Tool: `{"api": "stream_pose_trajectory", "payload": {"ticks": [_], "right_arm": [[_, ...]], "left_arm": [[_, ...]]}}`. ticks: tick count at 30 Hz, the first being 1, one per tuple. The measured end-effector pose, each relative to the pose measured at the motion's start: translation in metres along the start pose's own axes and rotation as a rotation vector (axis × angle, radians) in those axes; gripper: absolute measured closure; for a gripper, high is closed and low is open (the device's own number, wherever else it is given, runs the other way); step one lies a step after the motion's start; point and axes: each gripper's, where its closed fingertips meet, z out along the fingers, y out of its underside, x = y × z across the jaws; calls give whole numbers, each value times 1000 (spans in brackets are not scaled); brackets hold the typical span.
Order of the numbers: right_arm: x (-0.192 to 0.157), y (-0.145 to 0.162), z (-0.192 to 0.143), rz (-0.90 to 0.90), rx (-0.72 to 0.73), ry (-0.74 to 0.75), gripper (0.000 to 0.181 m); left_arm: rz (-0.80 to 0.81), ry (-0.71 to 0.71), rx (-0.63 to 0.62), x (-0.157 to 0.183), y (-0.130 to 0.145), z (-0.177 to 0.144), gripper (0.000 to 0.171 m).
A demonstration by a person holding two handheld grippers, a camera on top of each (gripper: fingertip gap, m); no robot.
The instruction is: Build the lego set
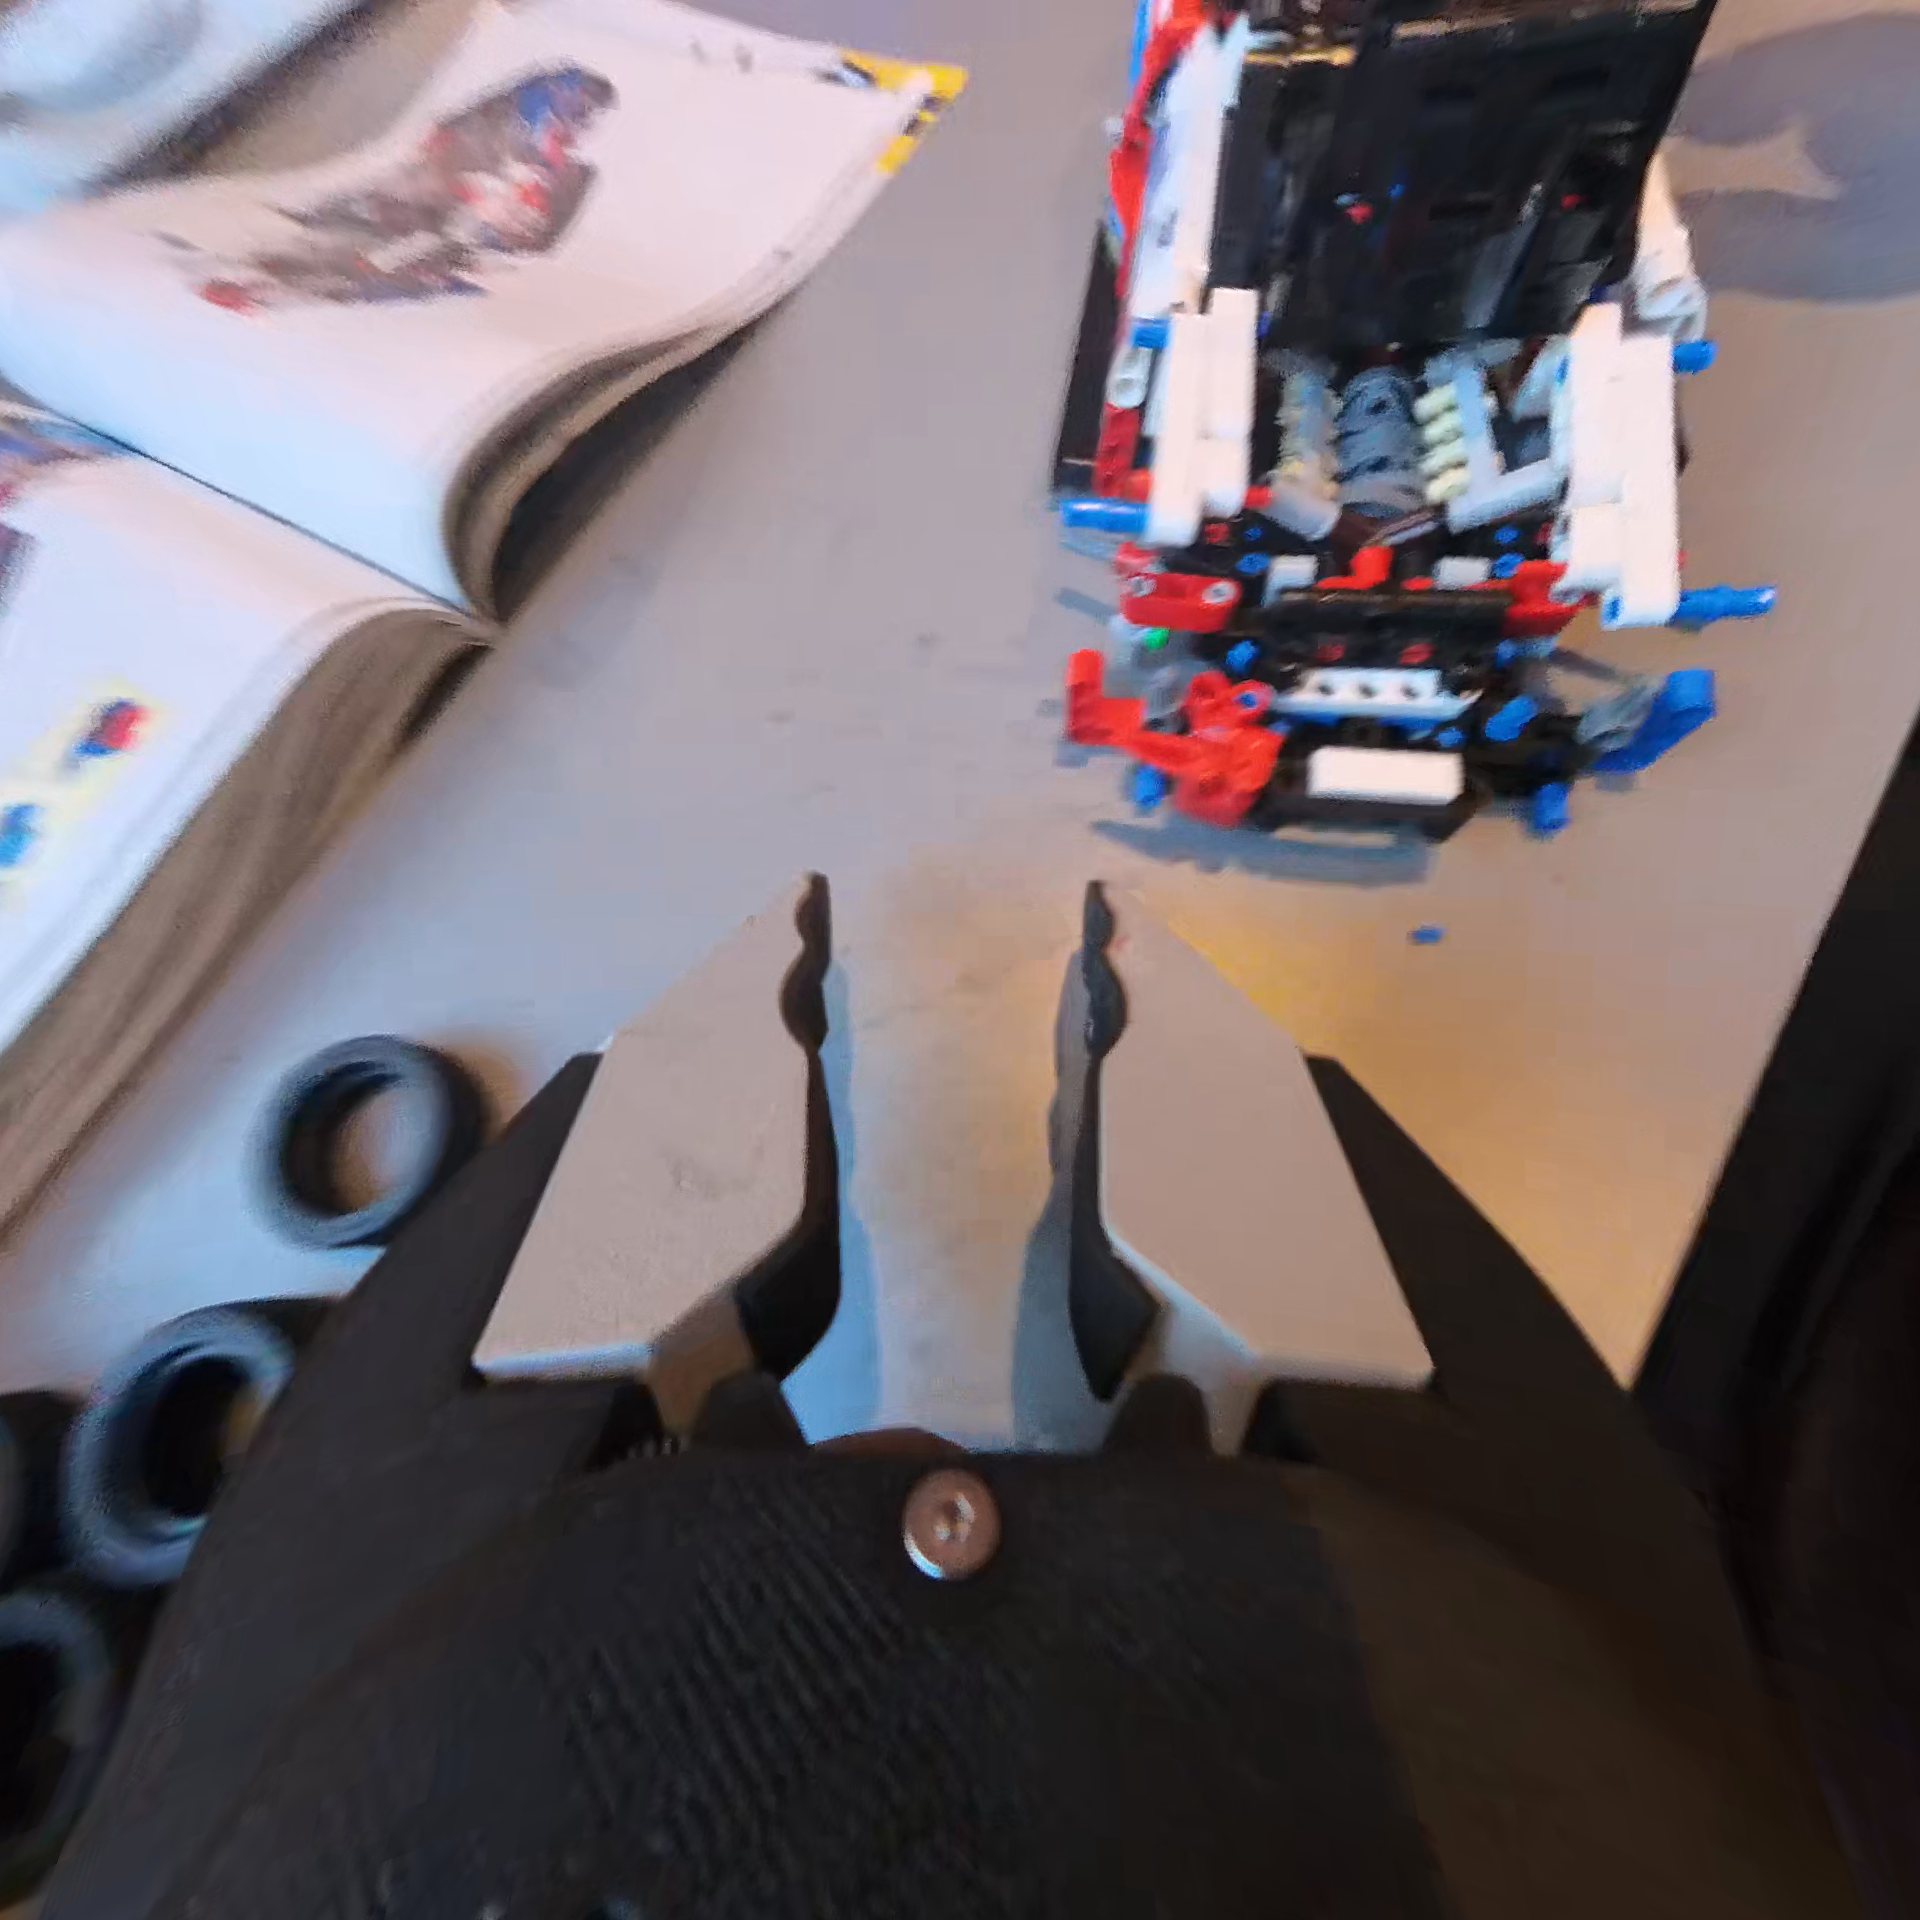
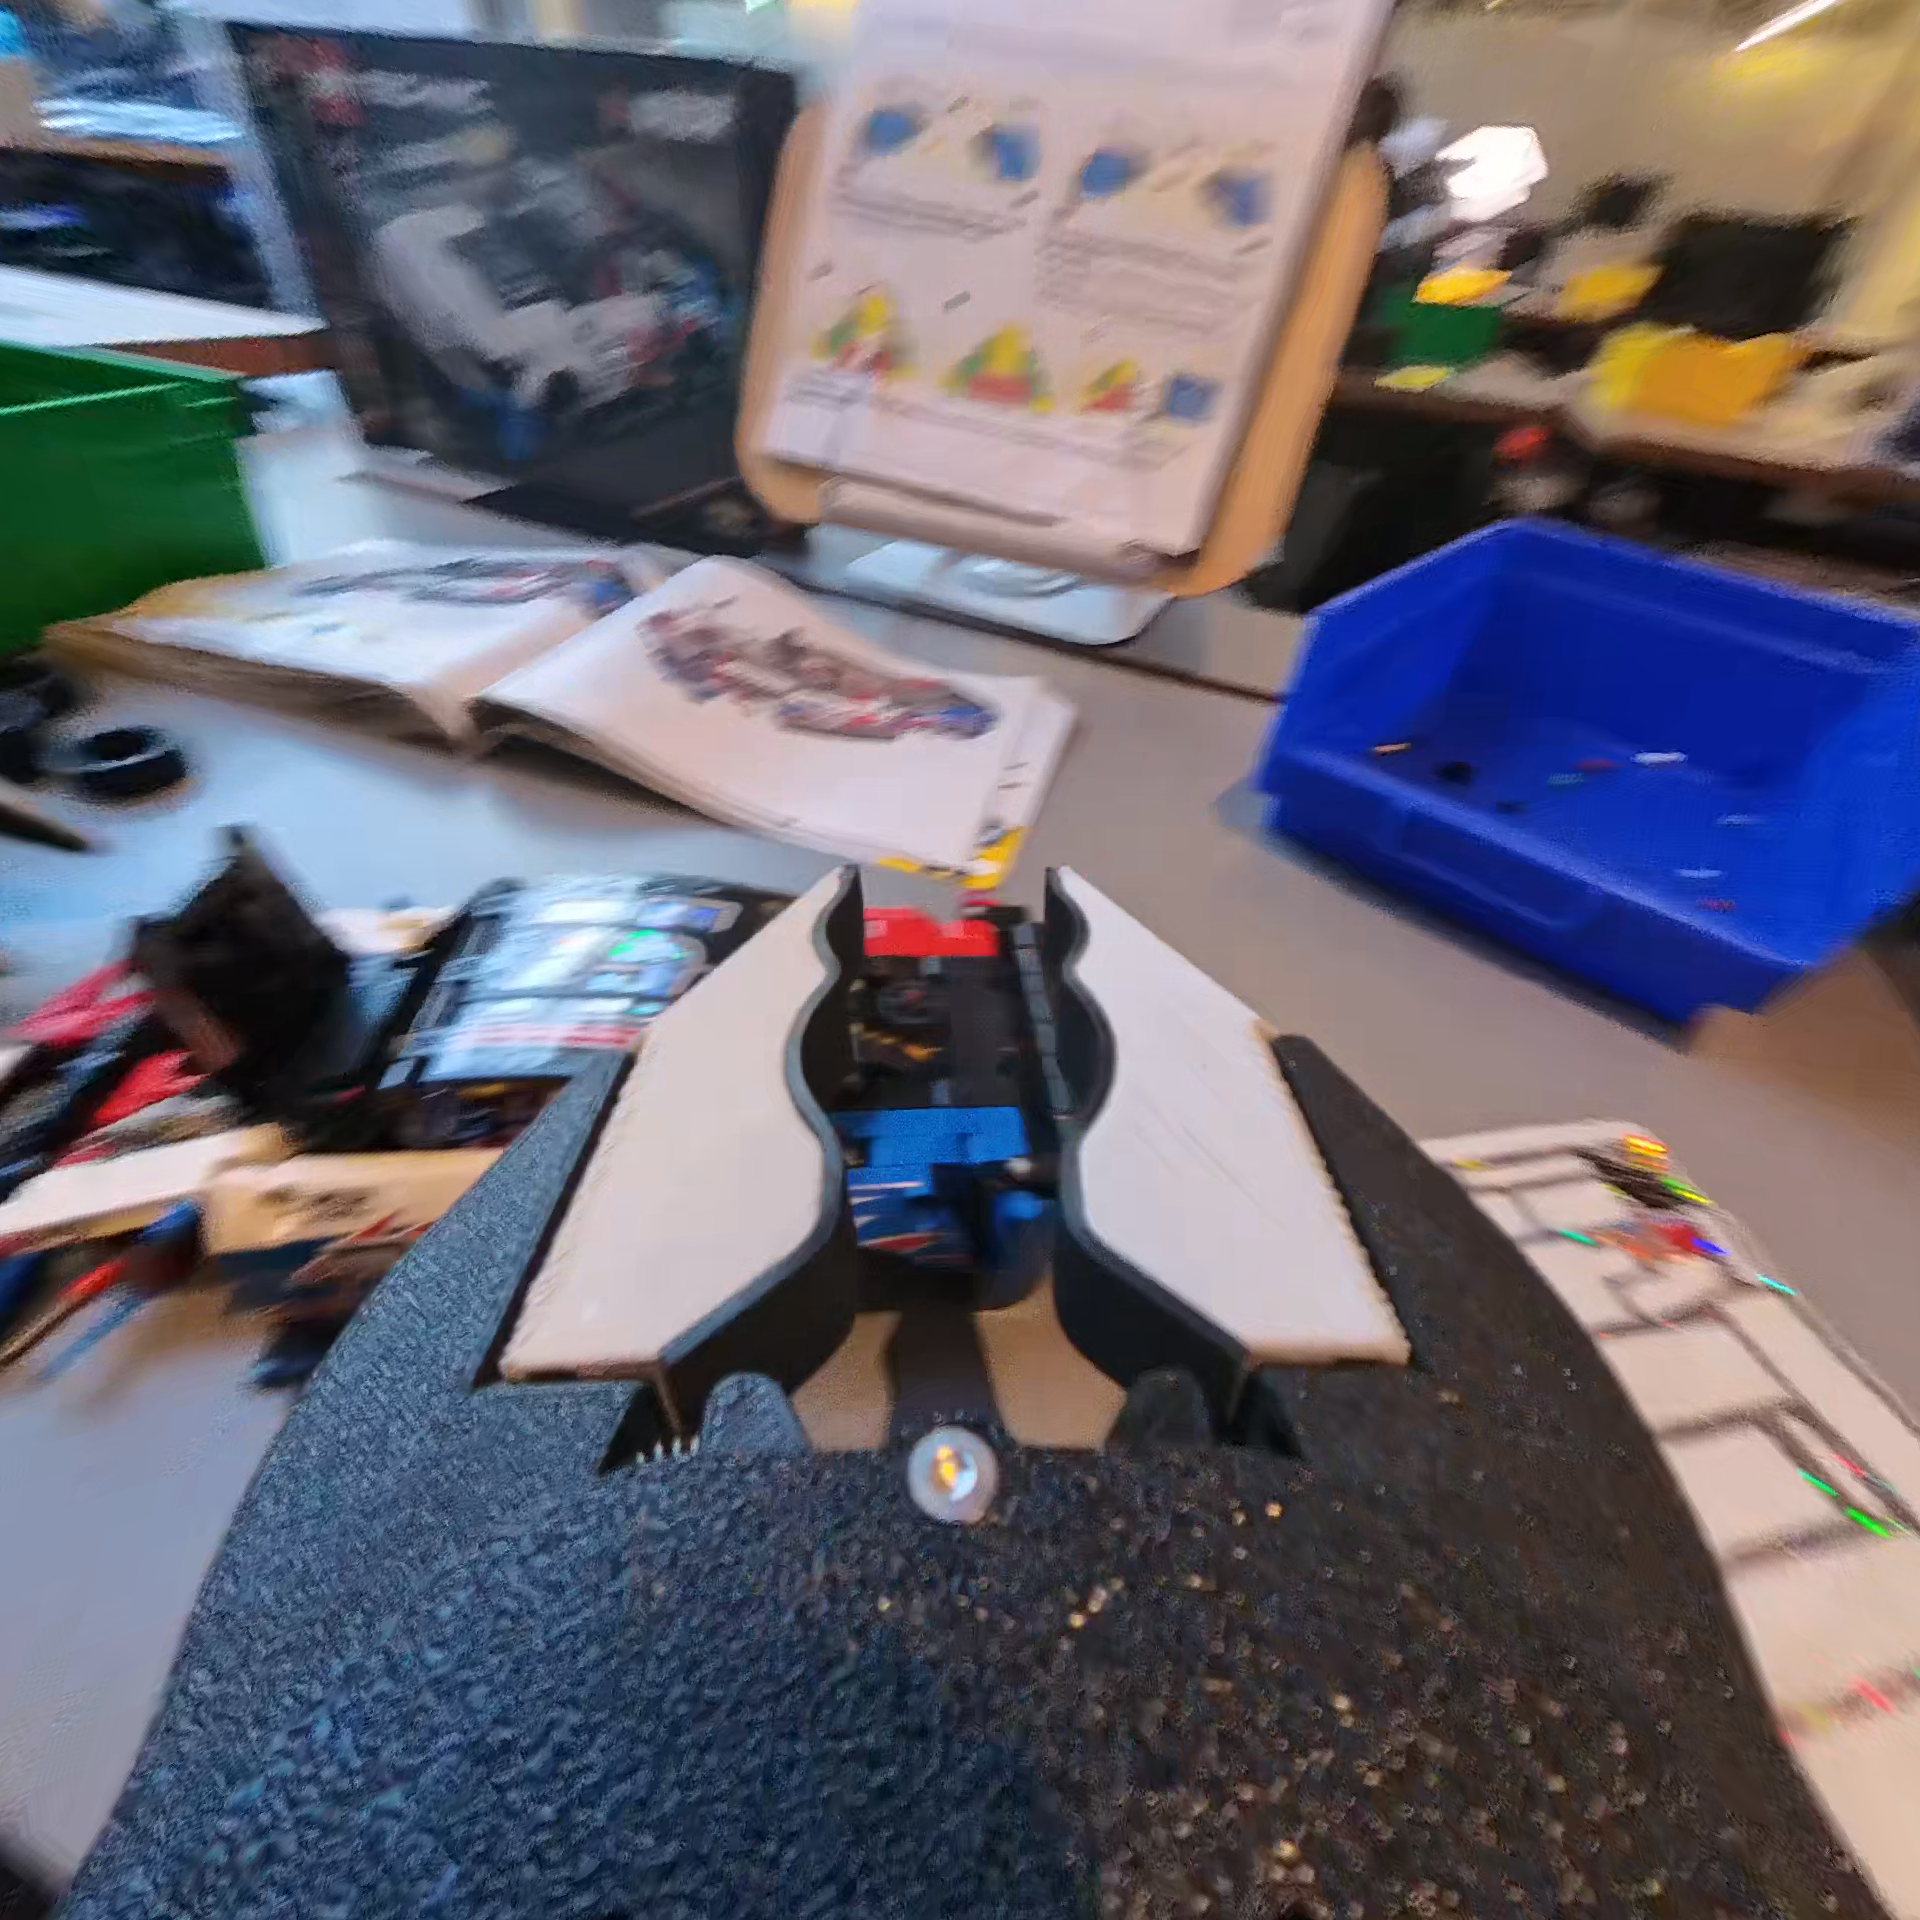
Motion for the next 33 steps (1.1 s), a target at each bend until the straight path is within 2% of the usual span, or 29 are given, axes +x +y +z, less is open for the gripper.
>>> {"api": "stream_pose_trajectory", "payload": {"ticks": [2, 4, 8, 12, 14, 17, 21, 25, 33], "right_arm": [[17, 0, -5, -11, 51, 128, 149], [22, 8, -3, -2, 46, 164, 149], [28, 24, 10, -53, -37, 230, 149], [38, 46, 17, -60, -143, 279, 150], [44, 46, 14, -50, -137, 328, 146], [48, 39, 7, -76, -91, 394, 148], [47, 39, 10, -121, -99, 400, 151], [39, 33, 7, -157, -60, 377, 152], [31, 32, 12, -145, -52, 312, 154]], "left_arm": [[58, 9, 53, -21, 3, -16, 120], [133, 51, 102, -32, 8, -29, 118], [294, 201, 192, -16, 16, -45, 116], [274, 315, 293, -3, 12, -61, 122], [248, 322, 323, -5, 9, -65, 122], [186, 330, 310, -12, 8, -63, 124], [103, 380, 264, -16, 10, -57, 124], [48, 373, 281, -23, 7, -58, 123], [75, 372, 251, -20, 9, -53, 123]]}}
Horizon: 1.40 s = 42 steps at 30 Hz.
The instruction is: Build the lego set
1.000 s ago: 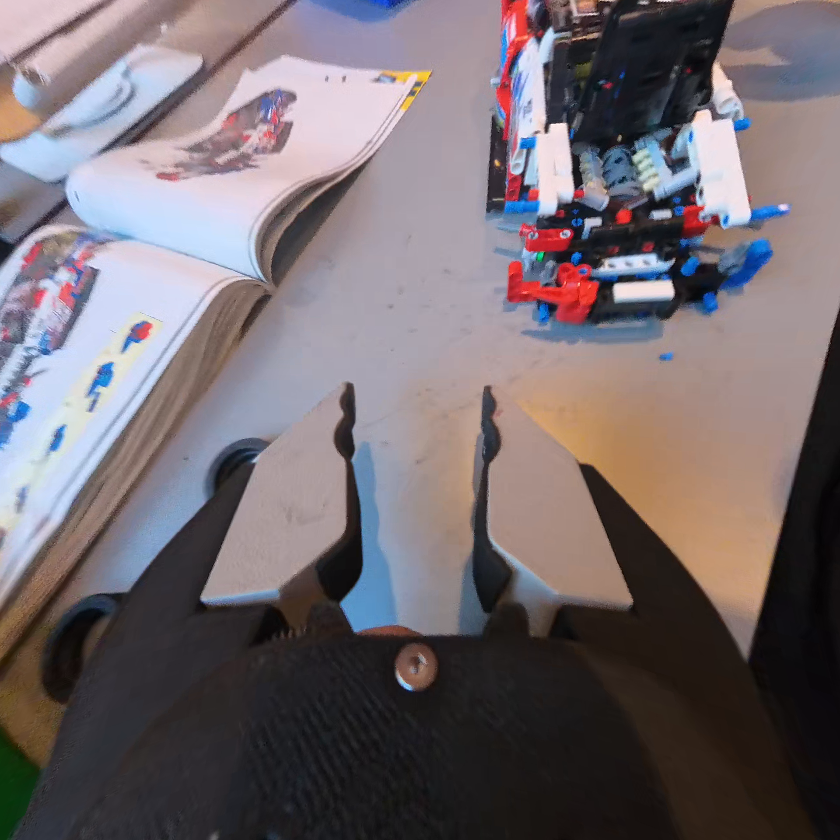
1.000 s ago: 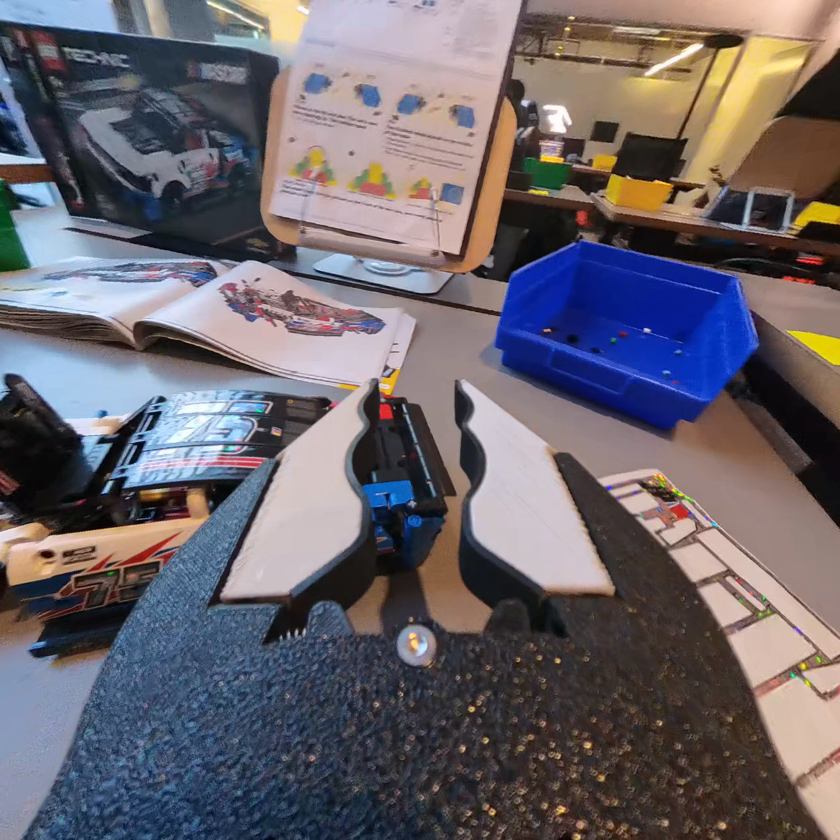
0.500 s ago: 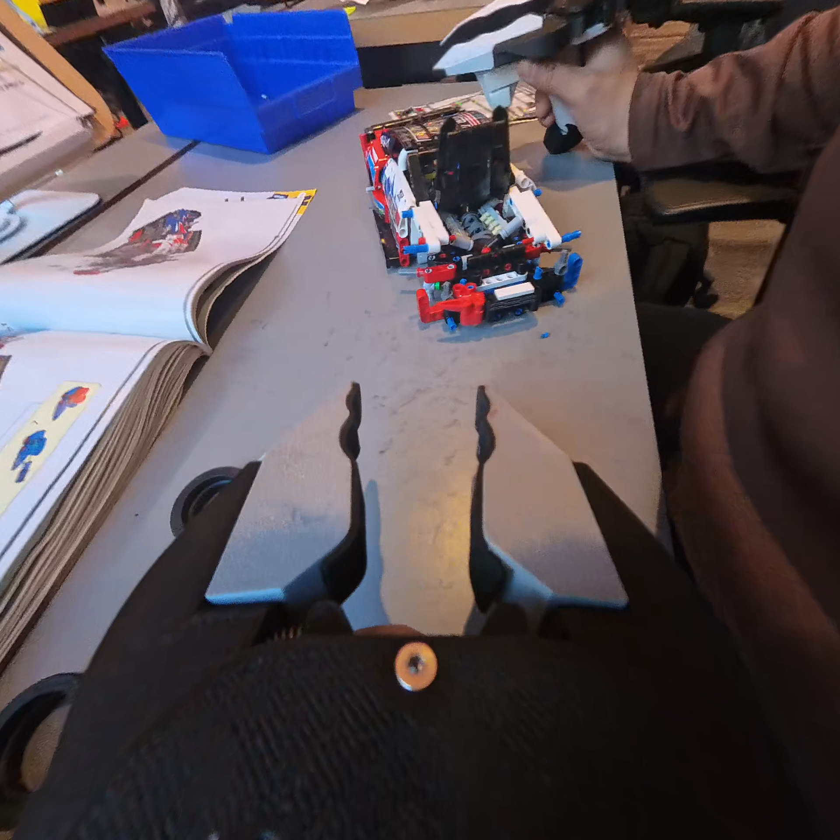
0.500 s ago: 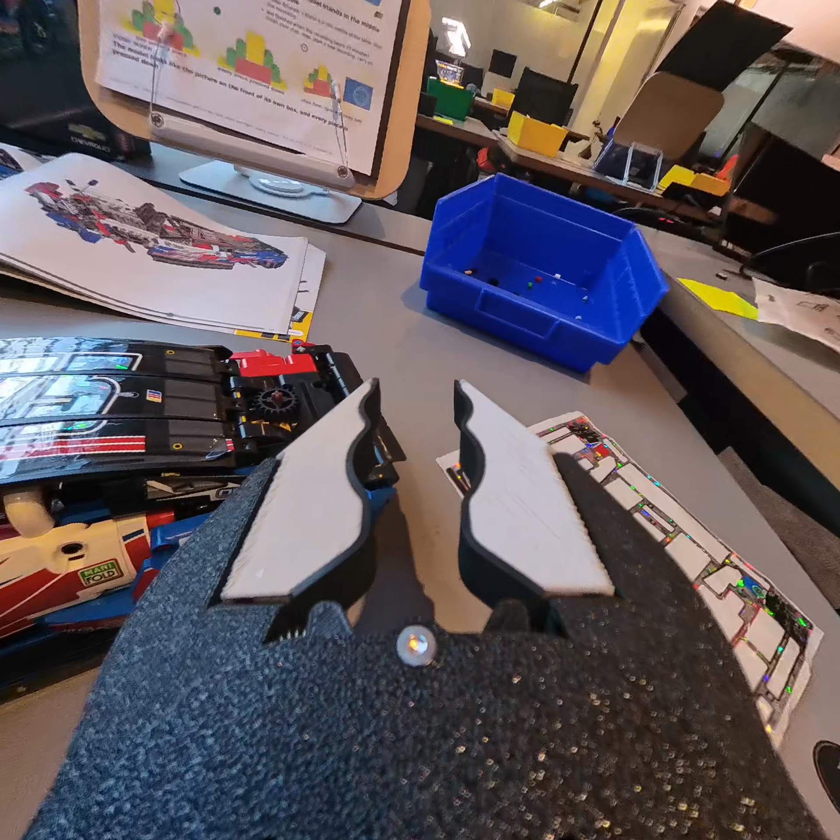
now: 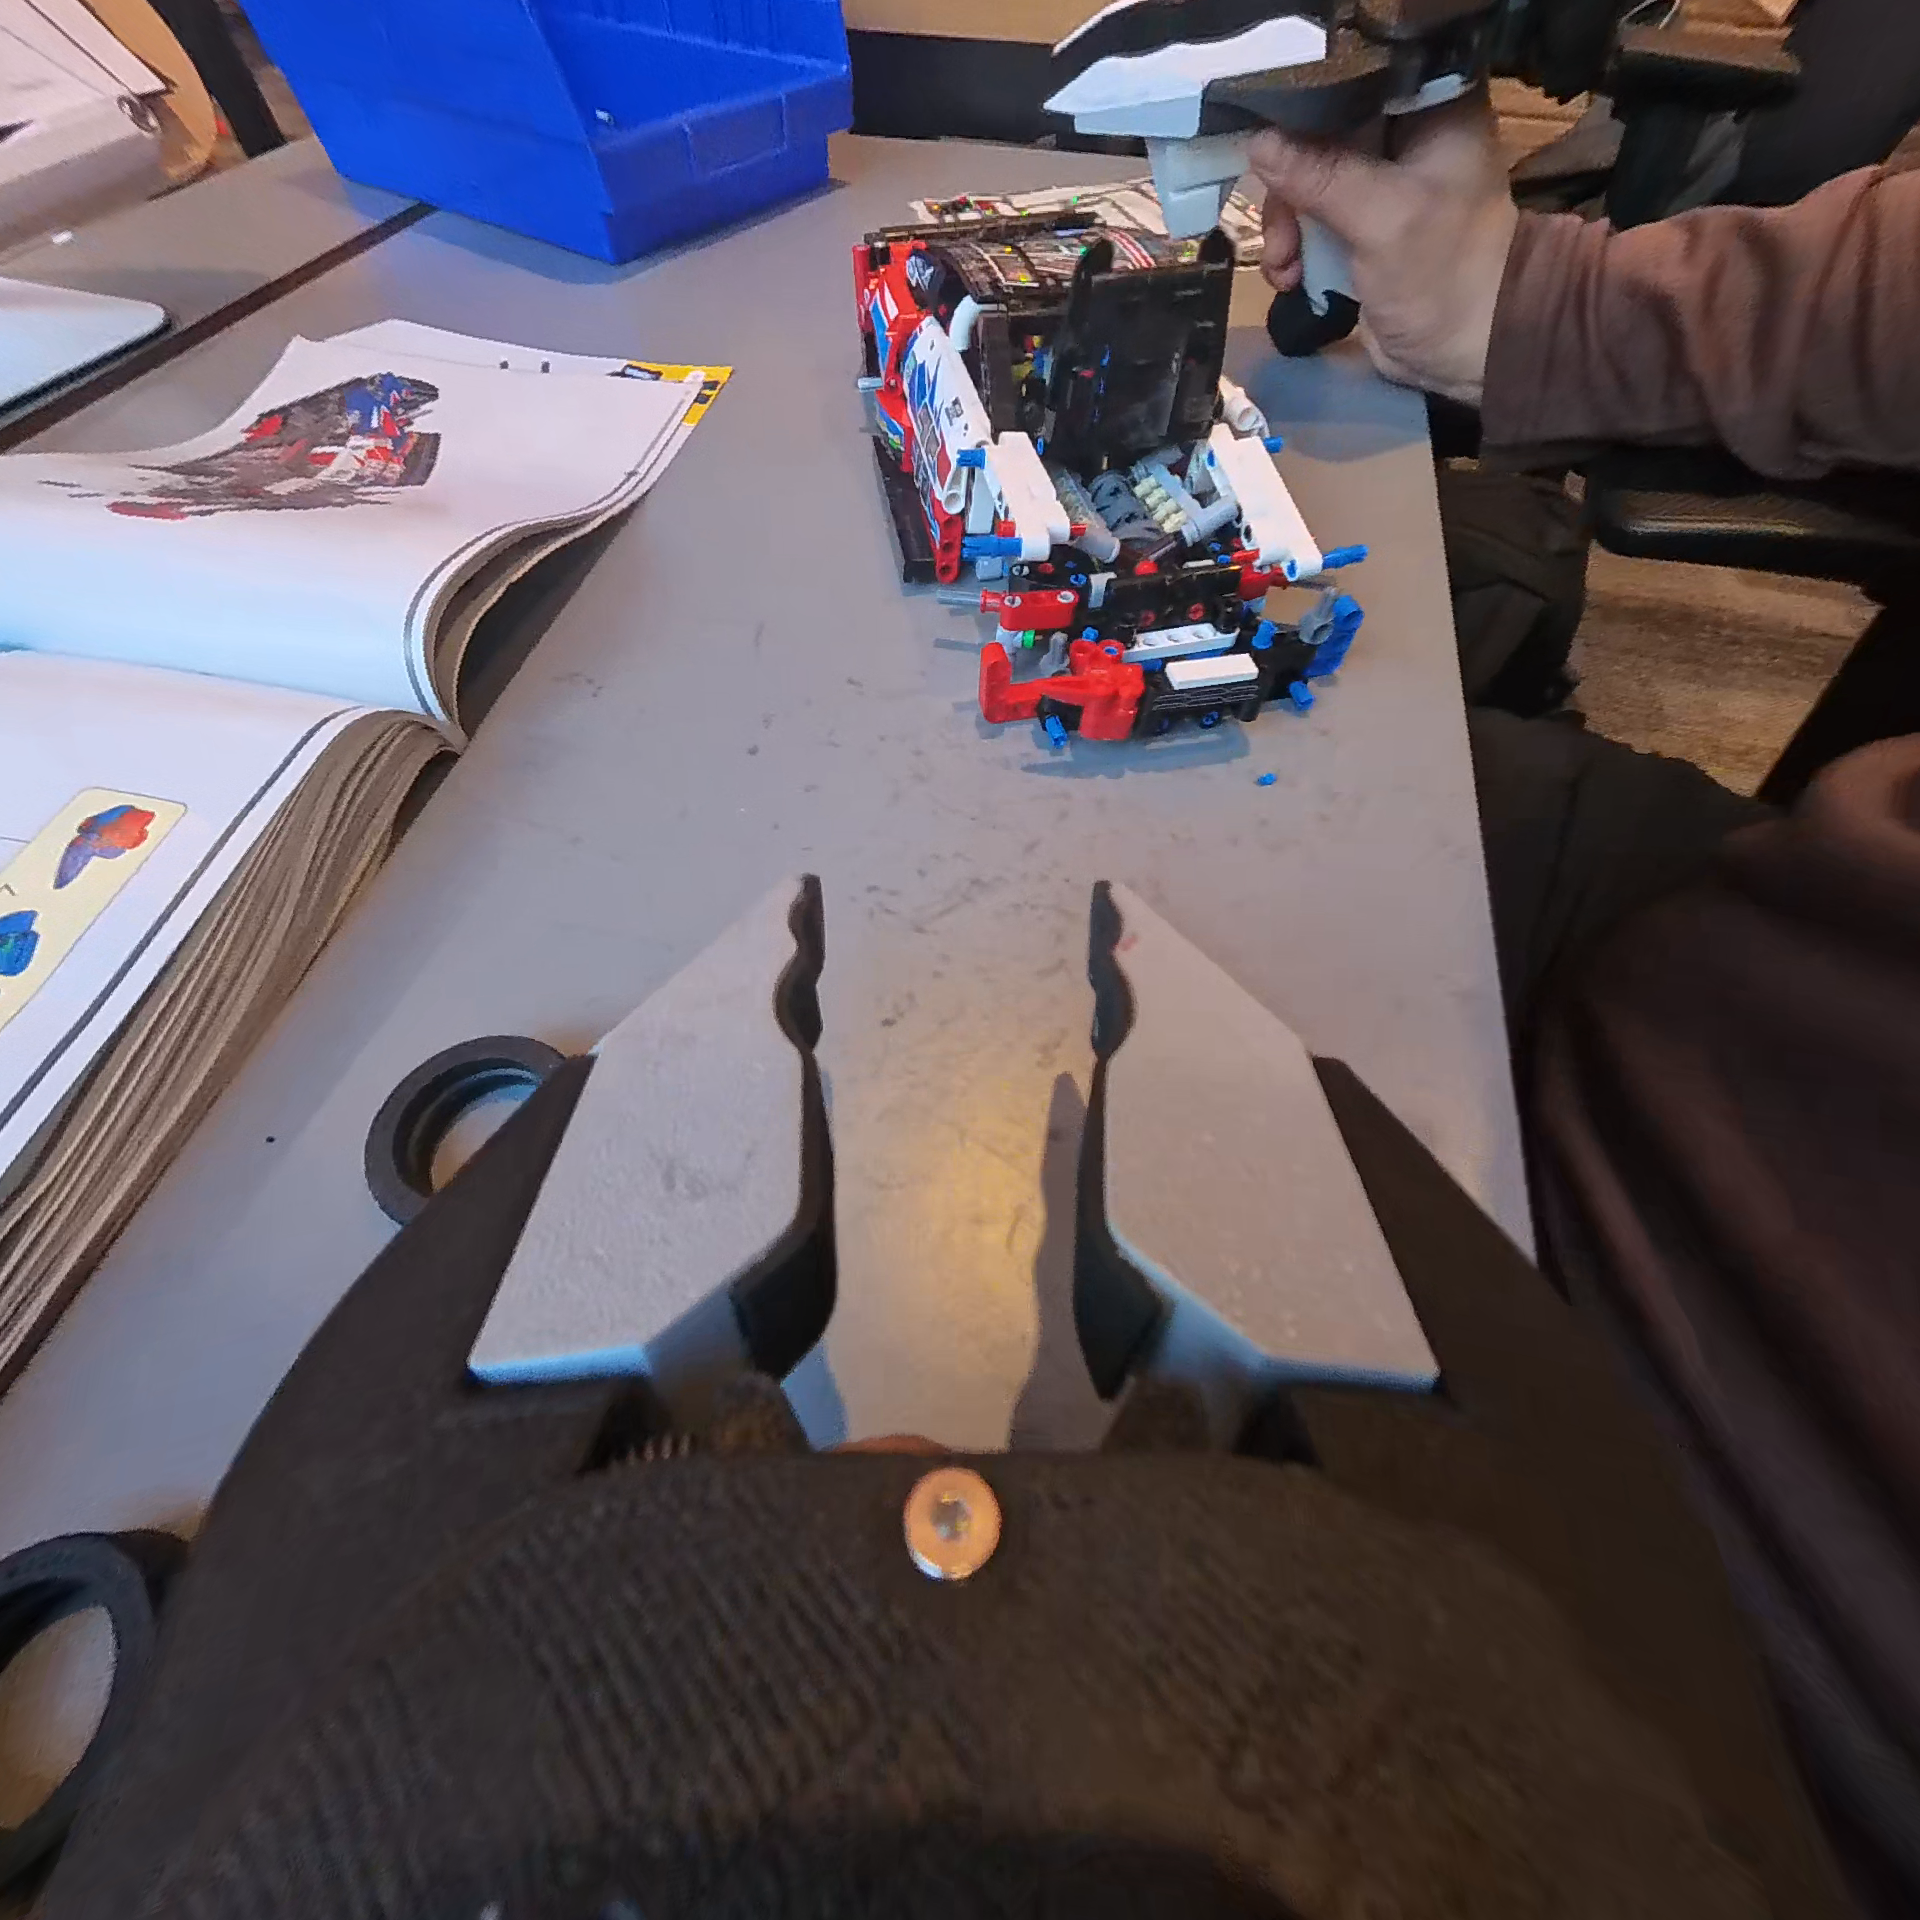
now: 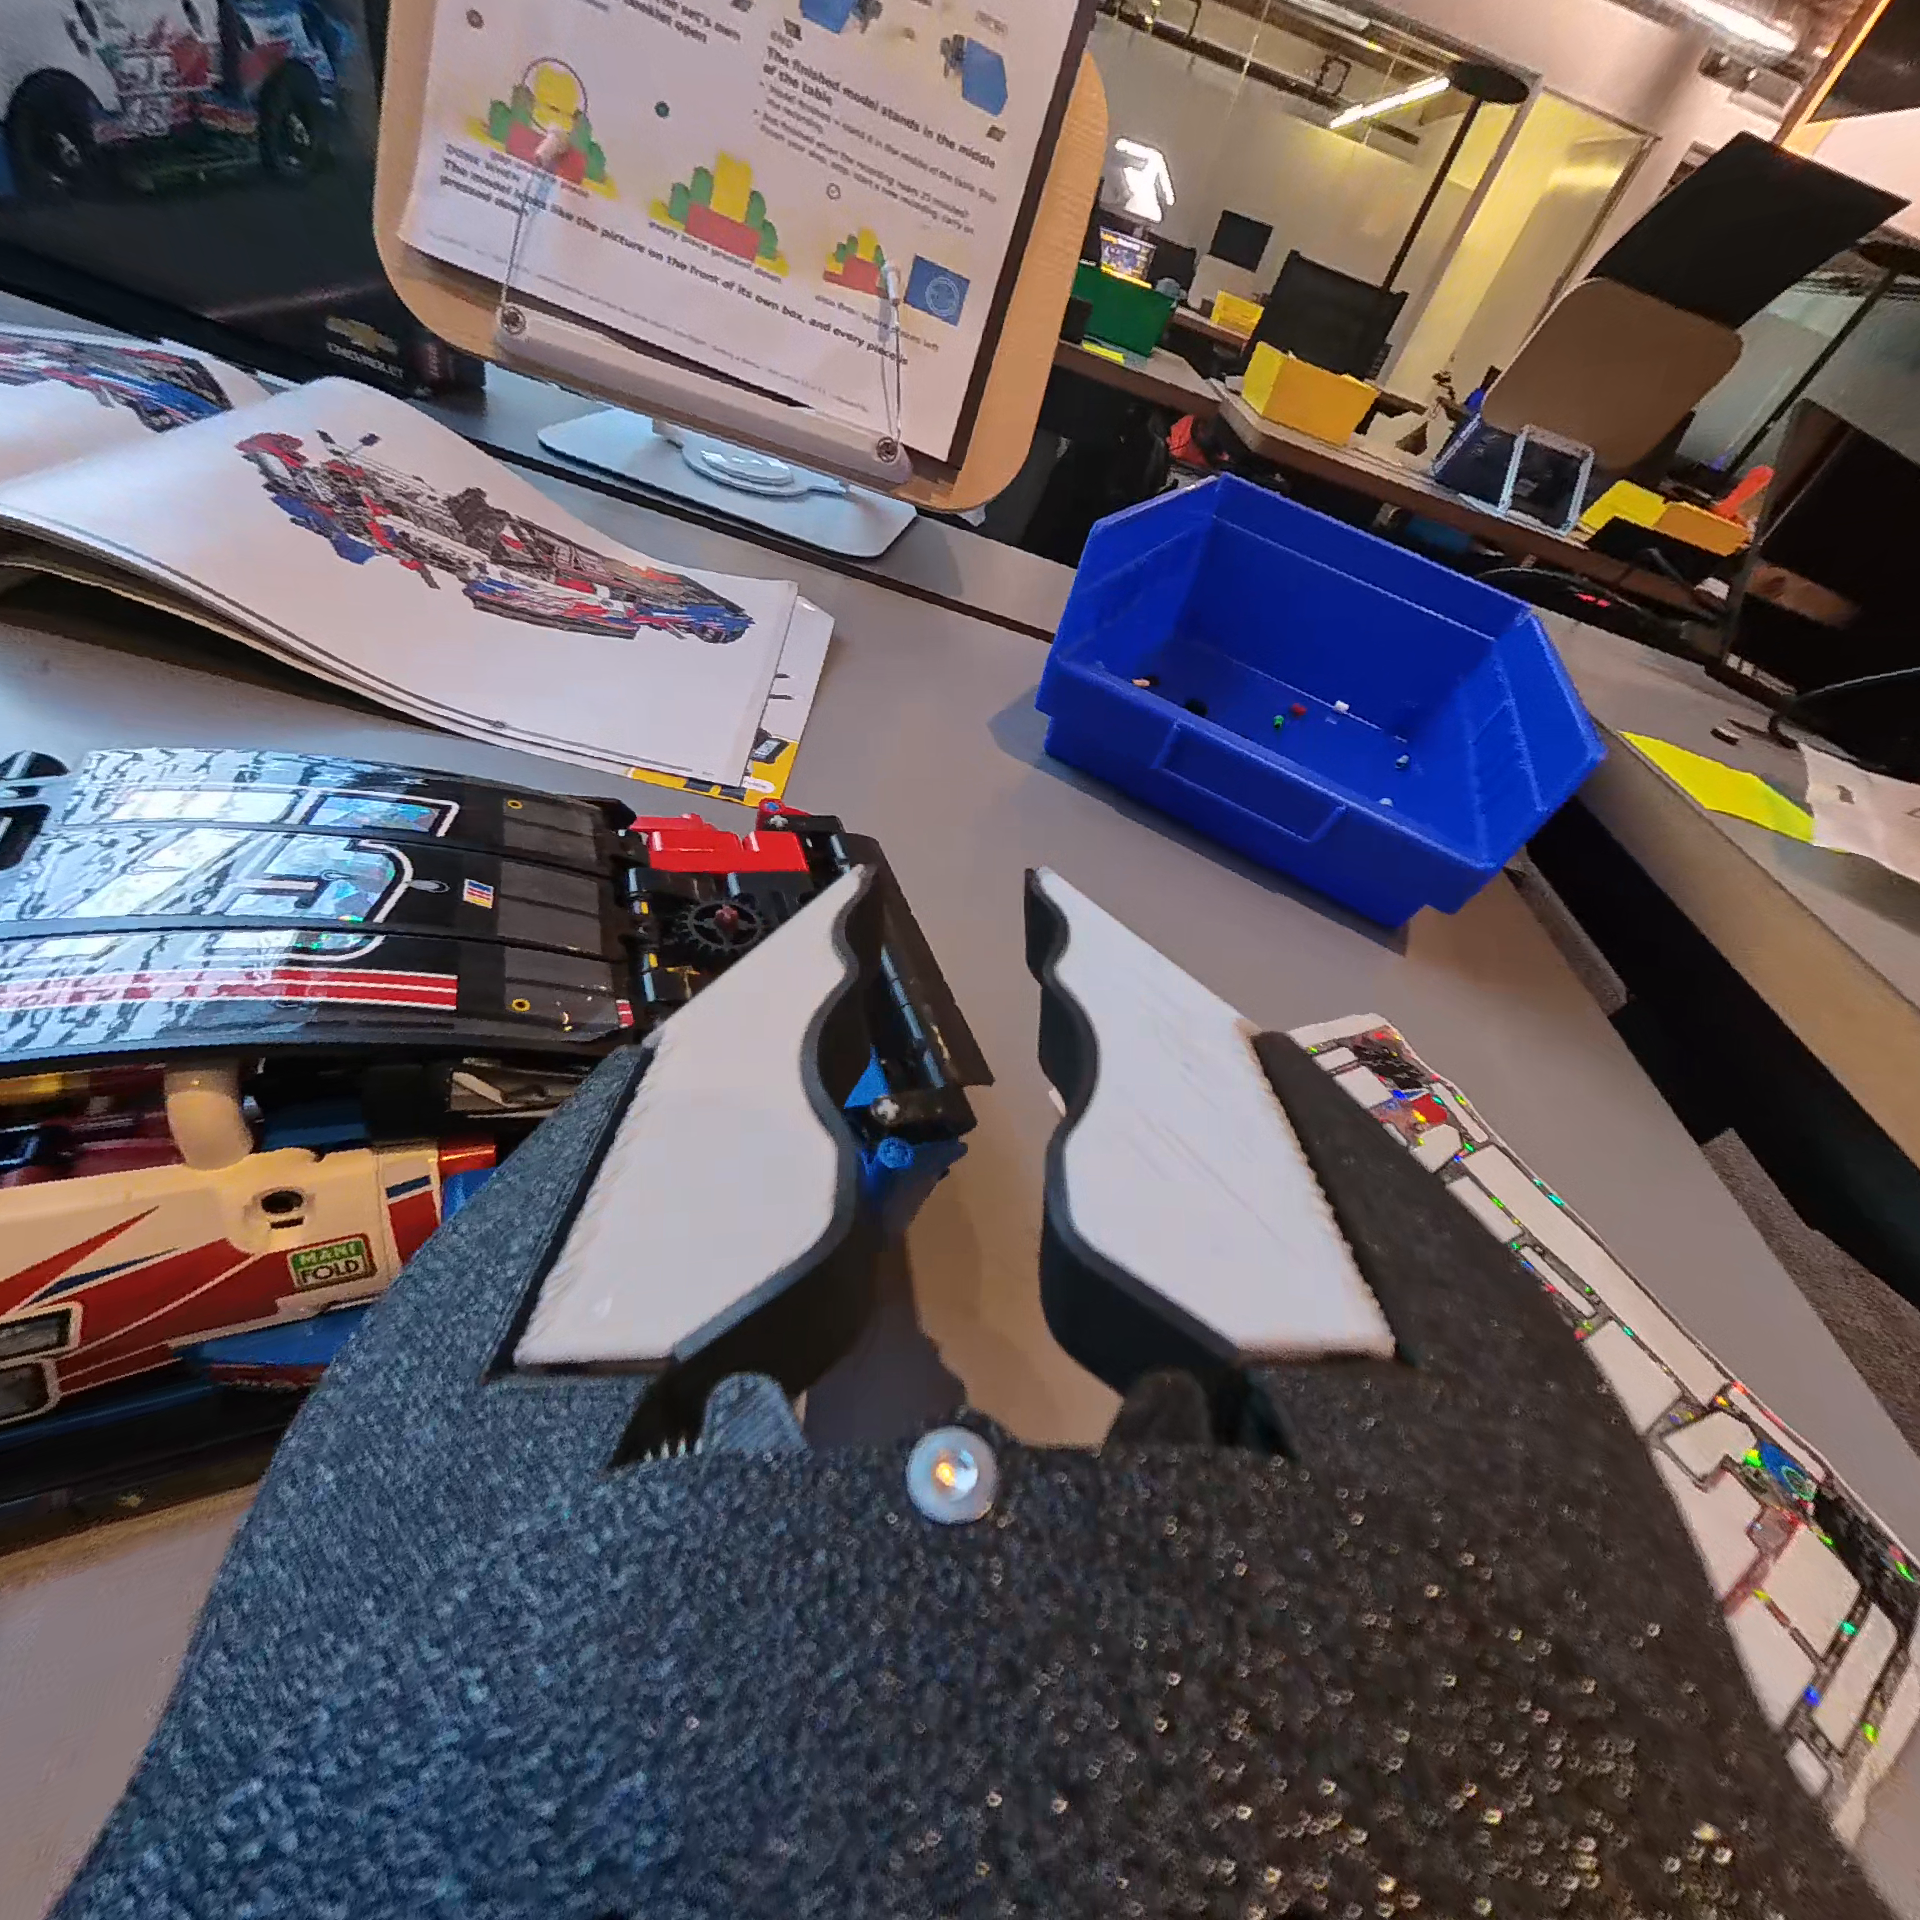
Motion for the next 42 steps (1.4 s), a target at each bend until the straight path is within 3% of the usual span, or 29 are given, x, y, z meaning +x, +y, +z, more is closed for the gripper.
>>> {"api": "stream_pose_trajectory", "payload": {"ticks": [11, 24, 42], "right_arm": [[6, 2, 7, 14, -18, 30, 154], [7, 9, 17, -90, -78, 100, 154], [6, 0, 11, -49, -22, 77, 154]], "left_arm": [[6, -94, 40, -11, -1, -12, 123], [-118, -62, 79, -19, -3, -19, 123], [46, 32, -46, 4, -5, 28, 128]]}}
